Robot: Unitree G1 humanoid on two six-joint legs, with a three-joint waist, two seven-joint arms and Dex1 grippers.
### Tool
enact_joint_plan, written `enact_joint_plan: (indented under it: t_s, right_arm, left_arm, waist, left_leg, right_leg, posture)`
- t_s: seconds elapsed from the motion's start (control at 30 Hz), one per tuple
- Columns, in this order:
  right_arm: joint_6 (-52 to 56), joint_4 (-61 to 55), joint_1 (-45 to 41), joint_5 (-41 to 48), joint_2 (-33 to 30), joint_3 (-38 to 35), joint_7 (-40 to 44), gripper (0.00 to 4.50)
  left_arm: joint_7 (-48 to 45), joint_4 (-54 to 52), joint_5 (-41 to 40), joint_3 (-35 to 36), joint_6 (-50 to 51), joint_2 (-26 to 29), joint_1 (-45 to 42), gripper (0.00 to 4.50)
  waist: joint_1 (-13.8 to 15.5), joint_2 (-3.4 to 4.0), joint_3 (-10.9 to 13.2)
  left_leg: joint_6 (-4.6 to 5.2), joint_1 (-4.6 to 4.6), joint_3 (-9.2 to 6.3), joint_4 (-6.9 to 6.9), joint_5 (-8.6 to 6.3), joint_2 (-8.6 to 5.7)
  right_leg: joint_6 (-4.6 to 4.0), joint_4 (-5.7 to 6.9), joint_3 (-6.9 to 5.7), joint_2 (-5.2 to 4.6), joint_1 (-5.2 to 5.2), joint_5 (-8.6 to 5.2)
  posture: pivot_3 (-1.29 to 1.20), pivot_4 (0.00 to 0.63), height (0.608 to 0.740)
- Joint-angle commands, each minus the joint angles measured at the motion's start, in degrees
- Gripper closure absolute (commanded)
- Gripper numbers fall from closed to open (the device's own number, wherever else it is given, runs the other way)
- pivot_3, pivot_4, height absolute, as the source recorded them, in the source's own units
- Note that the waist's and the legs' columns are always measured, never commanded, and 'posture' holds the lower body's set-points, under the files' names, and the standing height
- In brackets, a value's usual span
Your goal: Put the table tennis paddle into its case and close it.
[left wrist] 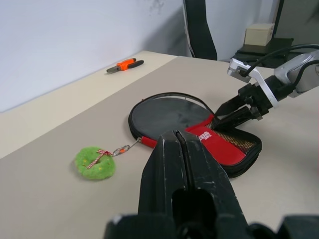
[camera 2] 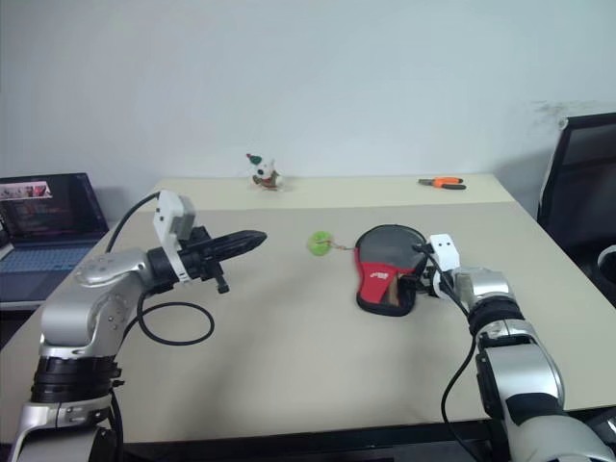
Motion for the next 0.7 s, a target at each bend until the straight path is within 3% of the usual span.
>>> enact_joint_plan:
  t_s: [0.03,0.2,0.37,0.5,0.7]
  right_arm:
    - [-0.05,2.93,-0.94,-1.03,1.81,0.19,-0.14,1.50]
    - [0.43,5.40,-2.09,-0.73,3.67,-1.20,0.00,3.05]
    - [1.91,6.11,-3.43,0.05,5.74,-2.60,2.36,4.46]
    - [3.12,3.24,-4.99,0.18,8.74,-1.56,5.97,4.49]
    - [6.97,-0.16,-6.06,1.08,11.74,-1.79,7.34,4.49]
  left_arm:
    - [-0.16,-1.83,-0.90,0.88,-0.70,1.46,-0.56,4.50]
    - [-0.40,-1.90,-0.81,1.34,-0.02,3.20,1.04,4.50]
    - [-3.82,-4.91,-2.87,2.68,1.30,7.23,7.93,4.50]
    - [-4.96,-6.28,-3.28,5.36,2.29,11.70,14.38,4.50]
    - [-5.65,-10.01,-5.19,7.61,3.41,13.62,19.55,4.50]
  waist:
    - [-0.25,-0.03,-0.02]
    - [-0.98,-0.06,-0.03]
    - [-1.47,-0.06,-0.04]
    - [-2.25,-0.07,-0.03]
    - [-2.69,-0.06,-0.03]
  left_leg:
    - [0.00,0.05,0.01,0.00,0.00,0.01]
    - [0.00,0.35,-0.02,-0.01,0.00,0.02]
    - [0.00,0.42,-0.02,-0.04,-0.01,0.06]
    - [0.01,0.37,-0.04,-0.11,-0.02,0.14]
    - [0.03,0.32,-0.02,-0.16,-0.03,0.22]
  right_leg:
    - [0.00,0.01,0.02,0.01,0.03,0.00]
    - [0.01,-0.01,0.01,0.02,0.35,0.00]
    - [0.01,0.00,0.04,0.04,0.38,-0.01]
    - [0.00,-0.06,0.04,0.04,0.31,-0.01]
    - [-0.01,-0.07,0.08,0.03,0.21,-0.01]
  posture:
    - [0.00,0.150,0.740]
    - [0.00,0.150,0.740]
    - [0.00,0.150,0.740]
    - [0.00,0.150,0.740]
    - [0.00,0.150,0.740]
